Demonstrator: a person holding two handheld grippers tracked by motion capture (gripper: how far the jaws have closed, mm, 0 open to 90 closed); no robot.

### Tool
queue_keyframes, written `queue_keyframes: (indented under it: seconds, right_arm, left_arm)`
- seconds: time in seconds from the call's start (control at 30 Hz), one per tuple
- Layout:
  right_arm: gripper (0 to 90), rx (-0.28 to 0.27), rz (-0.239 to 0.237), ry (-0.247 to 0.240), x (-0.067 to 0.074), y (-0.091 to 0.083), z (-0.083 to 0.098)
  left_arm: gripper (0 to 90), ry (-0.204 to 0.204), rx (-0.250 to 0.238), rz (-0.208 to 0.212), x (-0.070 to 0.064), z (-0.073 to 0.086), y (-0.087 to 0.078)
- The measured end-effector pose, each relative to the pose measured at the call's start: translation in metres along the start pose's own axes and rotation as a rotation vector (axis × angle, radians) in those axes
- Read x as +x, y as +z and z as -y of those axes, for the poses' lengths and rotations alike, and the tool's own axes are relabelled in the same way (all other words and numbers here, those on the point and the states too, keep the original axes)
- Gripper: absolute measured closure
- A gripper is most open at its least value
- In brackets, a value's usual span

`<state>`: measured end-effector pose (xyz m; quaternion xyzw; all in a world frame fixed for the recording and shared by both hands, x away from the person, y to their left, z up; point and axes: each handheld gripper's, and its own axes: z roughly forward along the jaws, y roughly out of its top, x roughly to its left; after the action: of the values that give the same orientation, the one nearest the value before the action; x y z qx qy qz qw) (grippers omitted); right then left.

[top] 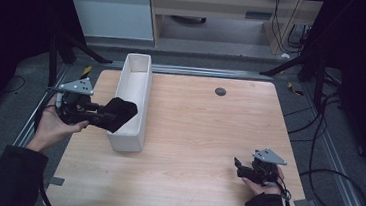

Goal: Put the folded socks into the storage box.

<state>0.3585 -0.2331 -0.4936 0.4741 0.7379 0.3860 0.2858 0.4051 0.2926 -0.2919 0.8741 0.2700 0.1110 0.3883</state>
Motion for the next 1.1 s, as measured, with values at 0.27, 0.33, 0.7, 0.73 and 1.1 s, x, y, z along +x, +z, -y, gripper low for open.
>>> queue_keyframes:
  seconds: [0.27, 0.33, 0.7, 0.73, 1.1]
  right_arm:
    - [17.3, 0.006, 0.008, -0.001, 0.0, 0.0, 0.0]
    - [17.3, 0.007, 0.009, -0.002, 0.0, 0.001, 0.0]
    - [17.4, 0.011, 0.014, -0.015, 0.0, 0.002, 0.0]
    - [17.3, 0.011, 0.015, -0.014, 0.0, 0.002, 0.0]
    - [17.4, 0.017, 0.012, -0.019, 0.0, 0.004, 0.001]
  left_arm:
    - [68.2, 0.058, 0.063, -0.027, 0.018, -0.003, -0.002]
    - [68.2, 0.07, 0.077, -0.028, 0.024, -0.004, -0.004]
    - [68.2, 0.164, 0.148, 0.008, 0.041, -0.012, 0.008]
    - [68.2, 0.168, 0.154, 0.015, 0.042, -0.012, 0.011]
    - [68.0, 0.24, 0.272, 0.075, 0.051, -0.014, 0.036]
